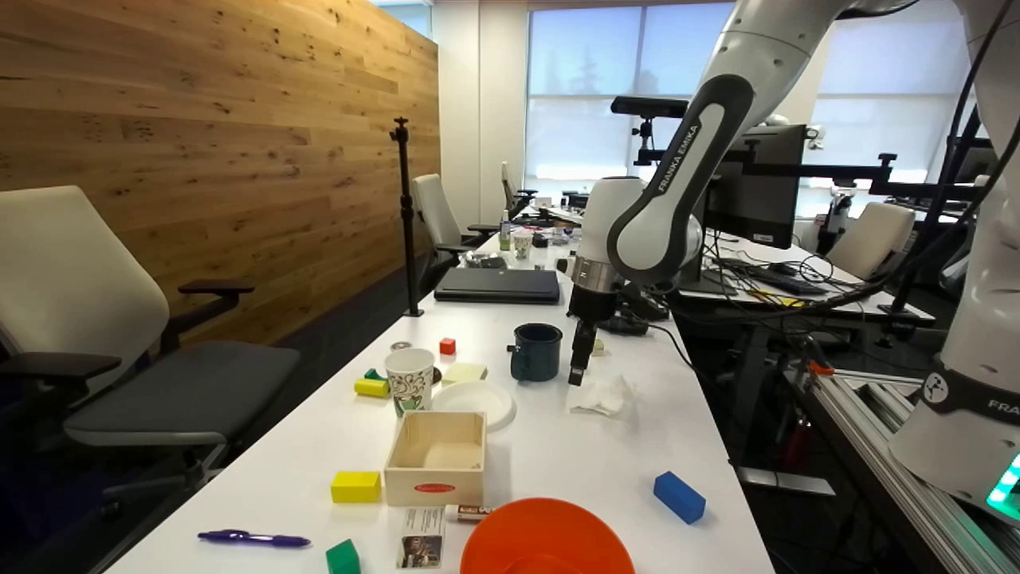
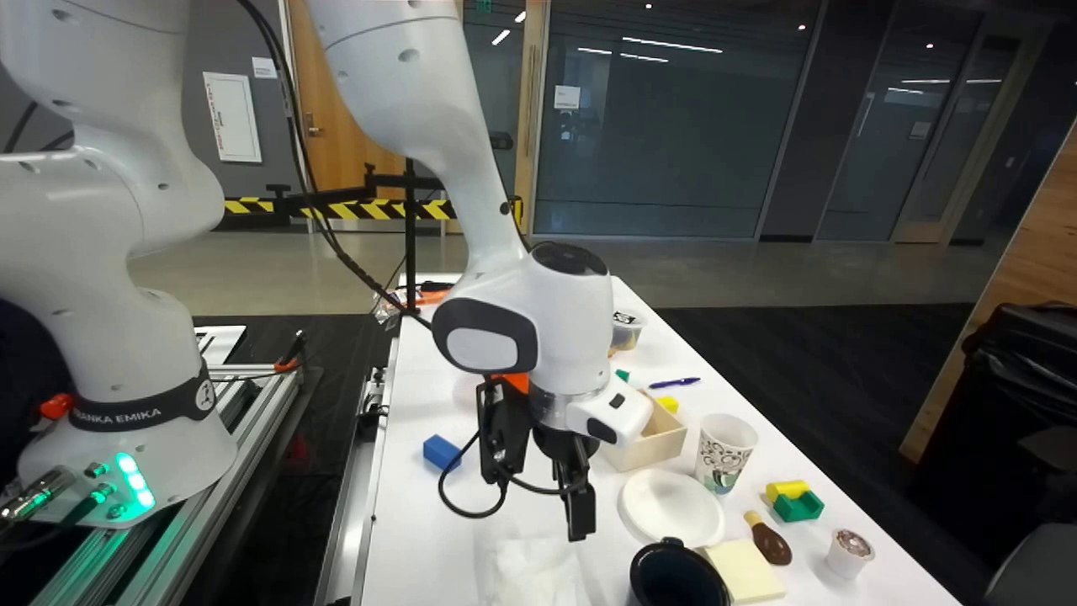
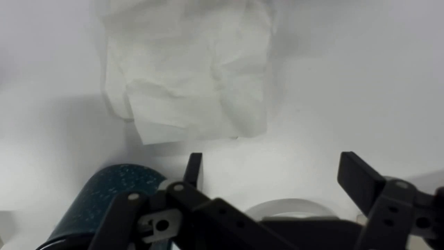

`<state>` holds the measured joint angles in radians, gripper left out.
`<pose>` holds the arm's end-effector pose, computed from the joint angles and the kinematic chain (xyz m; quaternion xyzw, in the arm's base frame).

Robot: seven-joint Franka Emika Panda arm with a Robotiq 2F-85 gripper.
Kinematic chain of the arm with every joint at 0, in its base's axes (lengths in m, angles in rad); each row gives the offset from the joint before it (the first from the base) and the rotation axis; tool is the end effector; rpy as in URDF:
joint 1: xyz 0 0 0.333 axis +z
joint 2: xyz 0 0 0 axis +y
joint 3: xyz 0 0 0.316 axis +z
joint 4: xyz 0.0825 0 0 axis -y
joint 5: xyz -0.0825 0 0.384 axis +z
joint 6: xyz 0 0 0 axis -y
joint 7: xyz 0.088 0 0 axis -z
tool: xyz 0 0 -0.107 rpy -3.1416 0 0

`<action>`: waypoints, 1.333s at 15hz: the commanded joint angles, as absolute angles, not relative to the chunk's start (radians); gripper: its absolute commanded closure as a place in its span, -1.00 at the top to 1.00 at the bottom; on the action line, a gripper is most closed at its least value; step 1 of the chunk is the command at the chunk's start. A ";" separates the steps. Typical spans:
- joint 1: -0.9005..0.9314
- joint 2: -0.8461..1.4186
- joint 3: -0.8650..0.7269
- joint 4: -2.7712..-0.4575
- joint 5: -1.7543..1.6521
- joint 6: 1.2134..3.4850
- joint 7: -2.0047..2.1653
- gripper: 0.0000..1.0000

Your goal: Move the piece of tissue

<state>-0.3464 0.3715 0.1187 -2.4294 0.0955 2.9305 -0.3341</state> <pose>0.4853 -0.1156 0.1694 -0.9973 -0.0017 -0.0719 0.0149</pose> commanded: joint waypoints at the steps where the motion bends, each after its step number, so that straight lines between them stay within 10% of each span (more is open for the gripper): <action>1: -0.285 0.327 0.033 -2.409 0.074 2.892 -0.257 0.50; 12: -0.197 0.397 -0.110 -2.377 0.024 2.892 -0.213 -0.96; 20: -0.175 0.453 -0.126 -2.386 -0.015 2.911 -0.224 -1.00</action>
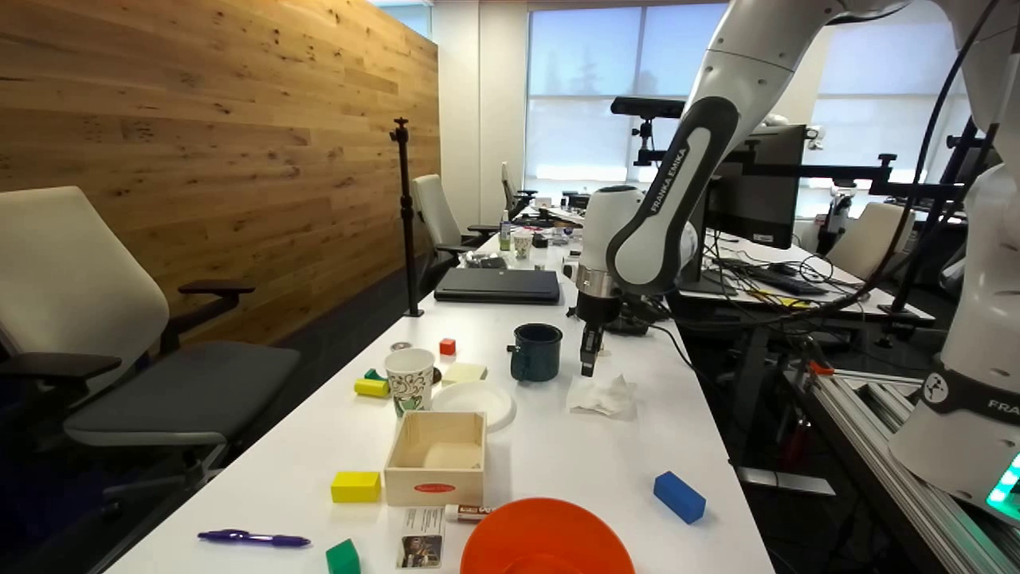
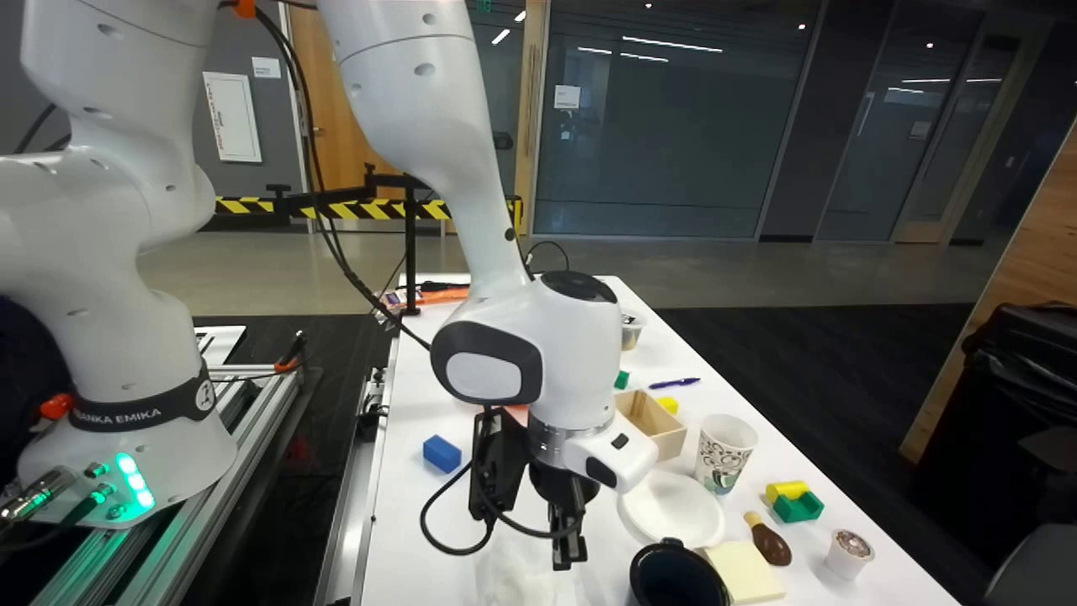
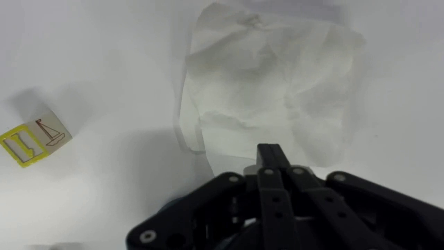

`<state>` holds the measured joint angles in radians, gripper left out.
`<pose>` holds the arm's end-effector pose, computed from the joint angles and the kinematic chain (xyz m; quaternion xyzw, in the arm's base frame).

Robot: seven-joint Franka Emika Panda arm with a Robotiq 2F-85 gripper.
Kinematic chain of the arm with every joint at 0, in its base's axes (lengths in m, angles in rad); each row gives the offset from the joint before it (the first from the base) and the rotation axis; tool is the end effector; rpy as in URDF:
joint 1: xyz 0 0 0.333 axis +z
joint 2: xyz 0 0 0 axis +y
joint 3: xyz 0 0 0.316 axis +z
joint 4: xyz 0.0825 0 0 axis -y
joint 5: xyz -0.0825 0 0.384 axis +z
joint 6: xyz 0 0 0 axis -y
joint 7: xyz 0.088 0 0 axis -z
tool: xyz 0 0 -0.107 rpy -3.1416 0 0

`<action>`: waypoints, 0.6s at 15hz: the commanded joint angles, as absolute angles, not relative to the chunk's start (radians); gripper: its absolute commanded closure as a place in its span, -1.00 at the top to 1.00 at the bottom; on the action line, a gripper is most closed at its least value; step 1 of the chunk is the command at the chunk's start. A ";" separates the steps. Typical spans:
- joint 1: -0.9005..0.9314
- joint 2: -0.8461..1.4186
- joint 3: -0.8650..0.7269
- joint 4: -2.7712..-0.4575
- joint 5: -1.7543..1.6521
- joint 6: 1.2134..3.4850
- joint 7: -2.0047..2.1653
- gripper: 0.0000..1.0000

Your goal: Move the piece of tissue

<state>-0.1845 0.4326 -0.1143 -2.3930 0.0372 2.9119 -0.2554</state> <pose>0.4785 -0.1535 0.1485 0.9983 -0.0333 0.0381 0.0302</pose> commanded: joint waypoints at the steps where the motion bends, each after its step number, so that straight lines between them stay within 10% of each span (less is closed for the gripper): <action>1: -0.169 0.462 -0.132 -2.386 -0.021 2.909 -0.220 -1.00; 9: -0.197 0.507 -0.090 -2.378 -0.009 2.859 -0.242 -1.00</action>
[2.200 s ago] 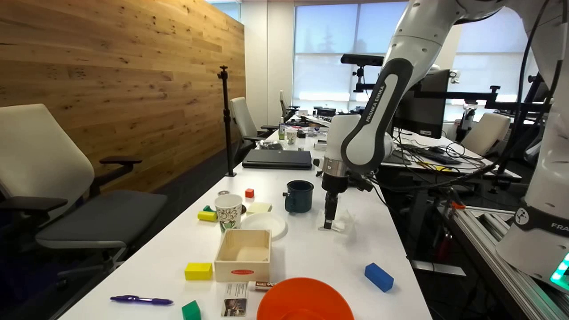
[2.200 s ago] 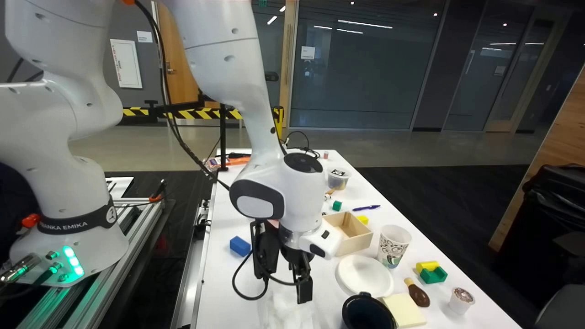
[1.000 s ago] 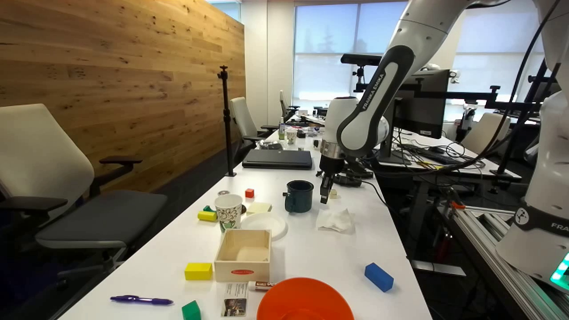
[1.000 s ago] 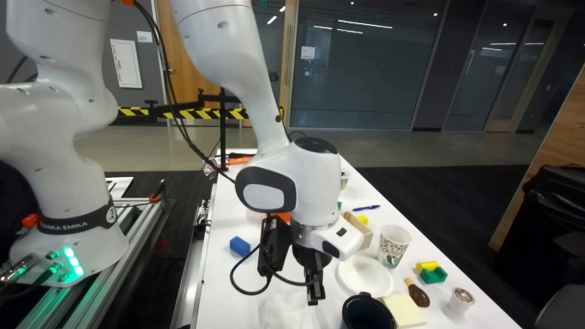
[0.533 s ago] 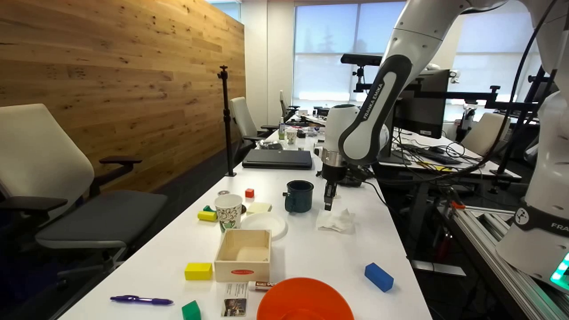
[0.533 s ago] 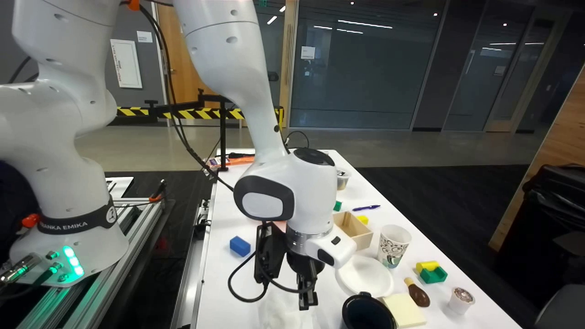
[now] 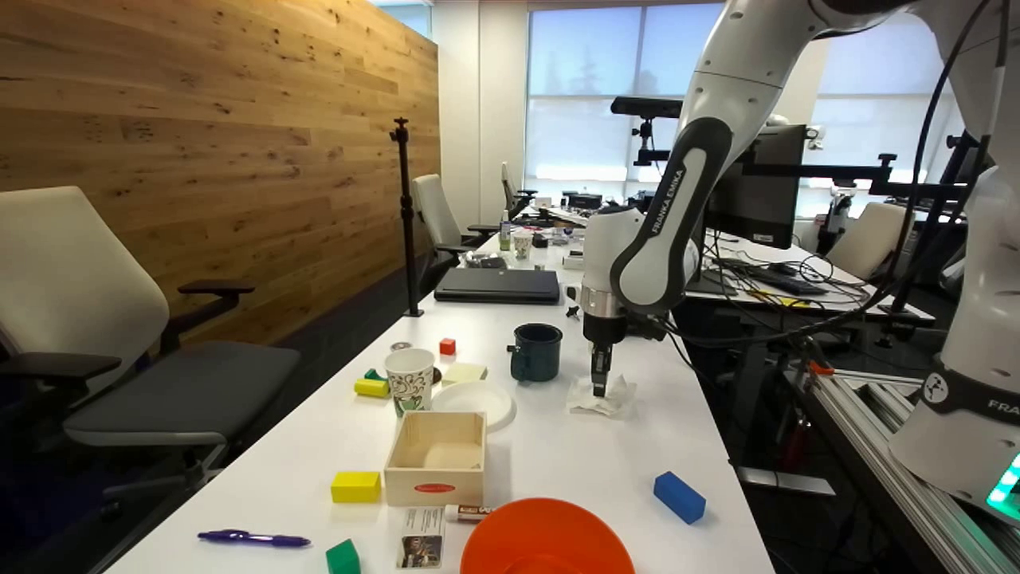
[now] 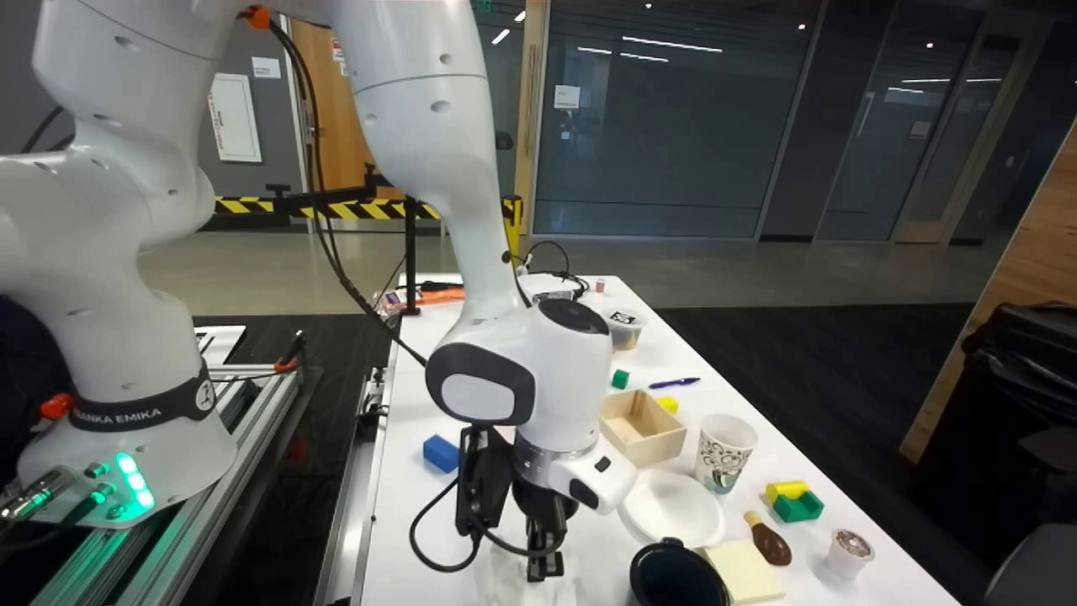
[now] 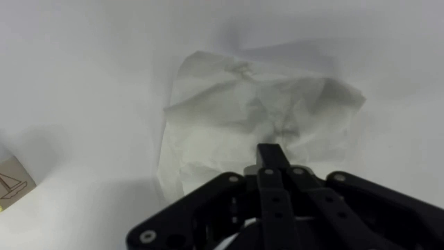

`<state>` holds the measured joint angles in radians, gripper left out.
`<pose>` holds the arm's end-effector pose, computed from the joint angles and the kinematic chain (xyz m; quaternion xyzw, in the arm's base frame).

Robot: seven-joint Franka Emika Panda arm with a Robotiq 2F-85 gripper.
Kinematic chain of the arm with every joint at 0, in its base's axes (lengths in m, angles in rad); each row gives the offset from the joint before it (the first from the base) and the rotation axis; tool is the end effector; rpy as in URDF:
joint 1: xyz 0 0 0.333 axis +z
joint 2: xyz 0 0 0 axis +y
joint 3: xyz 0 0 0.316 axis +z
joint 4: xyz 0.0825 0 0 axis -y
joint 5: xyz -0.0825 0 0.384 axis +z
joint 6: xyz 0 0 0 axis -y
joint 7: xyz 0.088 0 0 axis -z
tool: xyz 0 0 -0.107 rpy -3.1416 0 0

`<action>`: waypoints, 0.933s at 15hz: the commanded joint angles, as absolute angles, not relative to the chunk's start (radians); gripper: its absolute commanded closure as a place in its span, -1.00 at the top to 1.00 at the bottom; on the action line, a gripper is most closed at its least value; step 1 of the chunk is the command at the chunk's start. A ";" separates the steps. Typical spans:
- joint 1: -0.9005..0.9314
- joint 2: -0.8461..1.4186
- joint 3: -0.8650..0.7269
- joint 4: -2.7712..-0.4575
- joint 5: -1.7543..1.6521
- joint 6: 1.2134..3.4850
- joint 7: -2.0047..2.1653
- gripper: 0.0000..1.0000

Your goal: Move the piece of tissue

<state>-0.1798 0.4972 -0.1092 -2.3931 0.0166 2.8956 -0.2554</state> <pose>0.4659 -0.1447 0.1150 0.9995 -0.0182 -0.0023 0.0242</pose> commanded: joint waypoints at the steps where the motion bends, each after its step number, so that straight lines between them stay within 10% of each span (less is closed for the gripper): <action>1: -0.203 0.509 -0.081 -2.377 -0.005 2.856 -0.246 -1.00; 10: -0.256 0.520 -0.034 -2.365 0.008 2.843 -0.271 -1.00; 11: -0.262 0.521 -0.031 -2.366 0.009 2.852 -0.275 -0.48; 14: -0.273 0.525 -0.025 -2.366 0.013 2.853 -0.279 -0.21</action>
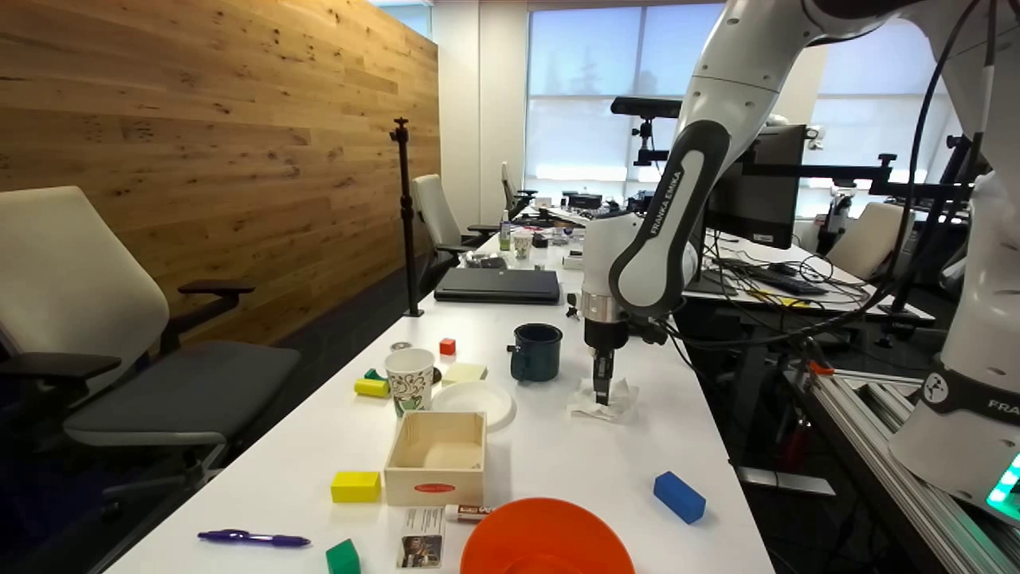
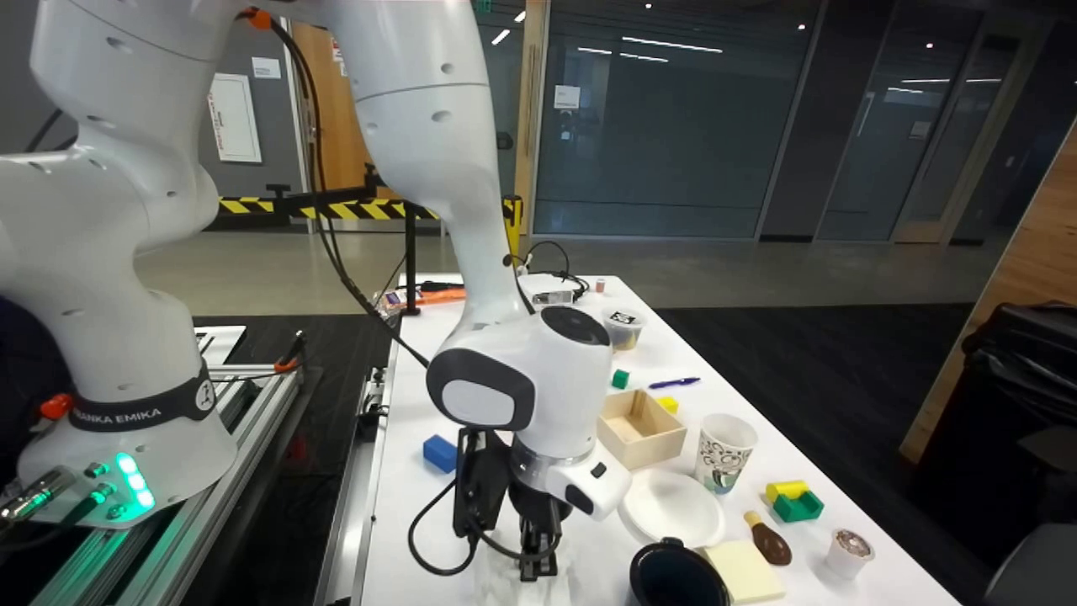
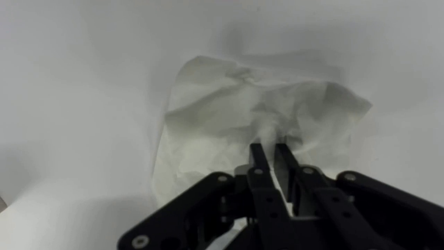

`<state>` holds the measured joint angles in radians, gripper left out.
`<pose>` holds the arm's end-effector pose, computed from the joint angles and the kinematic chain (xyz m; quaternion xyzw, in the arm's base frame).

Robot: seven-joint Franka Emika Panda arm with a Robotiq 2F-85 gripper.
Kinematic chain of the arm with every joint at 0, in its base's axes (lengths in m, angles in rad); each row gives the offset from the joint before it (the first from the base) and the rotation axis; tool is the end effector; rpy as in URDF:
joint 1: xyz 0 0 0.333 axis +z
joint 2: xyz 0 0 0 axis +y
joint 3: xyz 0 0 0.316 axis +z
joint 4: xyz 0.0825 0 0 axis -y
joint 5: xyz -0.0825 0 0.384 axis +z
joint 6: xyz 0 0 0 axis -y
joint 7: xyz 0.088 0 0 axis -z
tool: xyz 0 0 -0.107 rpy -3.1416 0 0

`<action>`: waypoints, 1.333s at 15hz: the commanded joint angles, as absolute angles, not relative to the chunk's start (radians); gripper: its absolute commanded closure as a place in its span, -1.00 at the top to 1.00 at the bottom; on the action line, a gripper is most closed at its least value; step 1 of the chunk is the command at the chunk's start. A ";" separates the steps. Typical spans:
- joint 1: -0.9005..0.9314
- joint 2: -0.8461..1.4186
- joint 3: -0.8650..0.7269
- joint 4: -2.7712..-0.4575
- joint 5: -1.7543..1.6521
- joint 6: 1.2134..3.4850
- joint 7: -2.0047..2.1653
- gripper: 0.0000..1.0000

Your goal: Move the piece of tissue

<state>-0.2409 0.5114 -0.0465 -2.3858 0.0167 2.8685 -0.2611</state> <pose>0.4638 -0.1404 0.1064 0.9997 -0.0184 -0.0160 0.0051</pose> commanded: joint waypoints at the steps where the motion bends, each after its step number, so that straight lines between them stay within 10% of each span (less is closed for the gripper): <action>1: -0.276 0.527 -0.022 -2.365 0.013 2.855 -0.281 -0.09; 9: -0.277 0.570 -0.034 -2.362 -0.007 2.885 -0.292 0.97; 20: -0.259 0.452 -0.053 -2.407 -0.019 2.829 -0.294 1.00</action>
<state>-0.2596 0.5372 -0.0399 -2.3755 0.0166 2.8765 -0.2947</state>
